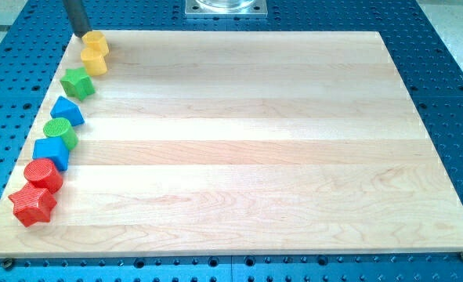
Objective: Place your arm at the top of the hexagon
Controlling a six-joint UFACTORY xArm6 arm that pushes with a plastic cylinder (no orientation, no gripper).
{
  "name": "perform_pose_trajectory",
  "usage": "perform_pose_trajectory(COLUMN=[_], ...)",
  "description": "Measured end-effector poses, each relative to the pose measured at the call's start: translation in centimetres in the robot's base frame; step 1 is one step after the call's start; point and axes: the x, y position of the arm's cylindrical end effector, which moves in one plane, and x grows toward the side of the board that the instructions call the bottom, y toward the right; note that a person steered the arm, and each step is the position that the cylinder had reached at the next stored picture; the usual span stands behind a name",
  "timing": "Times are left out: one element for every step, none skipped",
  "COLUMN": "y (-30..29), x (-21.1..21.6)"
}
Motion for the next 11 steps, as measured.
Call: perform_pose_trajectory(y=[0.0, 0.2, 0.2, 0.2, 0.2, 0.5, 0.9, 1.1, 1.5, 1.6, 1.6], x=[0.0, 0.0, 0.5, 0.5, 0.5, 0.1, 0.1, 0.0, 0.1, 0.1, 0.0])
